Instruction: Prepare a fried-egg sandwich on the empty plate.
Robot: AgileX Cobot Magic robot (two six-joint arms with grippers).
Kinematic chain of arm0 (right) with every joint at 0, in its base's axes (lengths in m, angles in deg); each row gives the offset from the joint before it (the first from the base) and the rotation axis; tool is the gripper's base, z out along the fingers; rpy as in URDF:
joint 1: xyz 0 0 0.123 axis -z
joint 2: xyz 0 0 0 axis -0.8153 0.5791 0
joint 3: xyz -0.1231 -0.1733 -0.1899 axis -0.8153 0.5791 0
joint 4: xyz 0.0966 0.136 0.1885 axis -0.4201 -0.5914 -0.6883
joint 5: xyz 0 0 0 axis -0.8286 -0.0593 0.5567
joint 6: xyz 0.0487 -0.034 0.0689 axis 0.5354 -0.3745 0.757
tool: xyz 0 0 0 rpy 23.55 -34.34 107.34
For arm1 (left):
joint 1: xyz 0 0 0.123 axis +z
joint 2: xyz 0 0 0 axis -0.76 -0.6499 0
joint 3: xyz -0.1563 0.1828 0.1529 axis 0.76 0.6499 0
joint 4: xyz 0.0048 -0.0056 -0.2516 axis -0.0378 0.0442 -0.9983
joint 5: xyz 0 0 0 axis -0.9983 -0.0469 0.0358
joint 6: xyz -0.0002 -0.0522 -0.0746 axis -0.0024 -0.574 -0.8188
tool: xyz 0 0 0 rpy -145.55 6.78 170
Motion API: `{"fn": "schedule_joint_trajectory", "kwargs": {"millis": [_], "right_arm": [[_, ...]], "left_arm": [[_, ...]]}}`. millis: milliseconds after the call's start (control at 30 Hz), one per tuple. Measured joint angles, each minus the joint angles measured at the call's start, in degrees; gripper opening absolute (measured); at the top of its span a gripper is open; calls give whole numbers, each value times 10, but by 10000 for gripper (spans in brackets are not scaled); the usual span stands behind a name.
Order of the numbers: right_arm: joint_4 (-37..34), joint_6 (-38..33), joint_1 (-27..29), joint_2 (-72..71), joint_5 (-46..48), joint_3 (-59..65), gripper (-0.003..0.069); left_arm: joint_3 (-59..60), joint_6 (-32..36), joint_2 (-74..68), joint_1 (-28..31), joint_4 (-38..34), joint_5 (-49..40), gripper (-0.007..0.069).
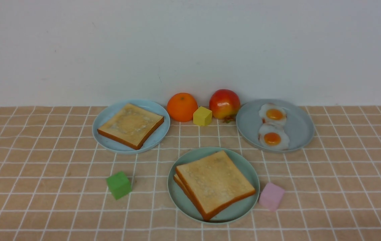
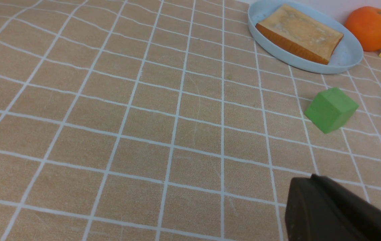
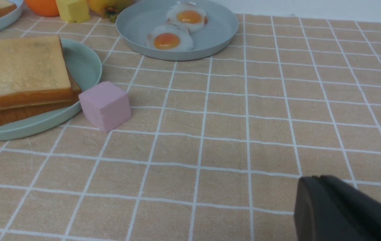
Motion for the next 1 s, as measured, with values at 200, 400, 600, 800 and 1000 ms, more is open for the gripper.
{"fn": "schedule_joint_trajectory", "kwargs": {"millis": [200, 400, 600, 800, 1000], "right_arm": [[0, 0, 0, 0, 0, 0, 26], [0, 0, 0, 0, 0, 0, 32], [0, 0, 0, 0, 0, 0, 41], [0, 0, 0, 0, 0, 0, 43], [0, 0, 0, 0, 0, 0, 53]], "left_arm": [[0, 0, 0, 0, 0, 0, -13], [0, 0, 0, 0, 0, 0, -13], [0, 0, 0, 0, 0, 0, -13], [0, 0, 0, 0, 0, 0, -13], [0, 0, 0, 0, 0, 0, -11]]}}
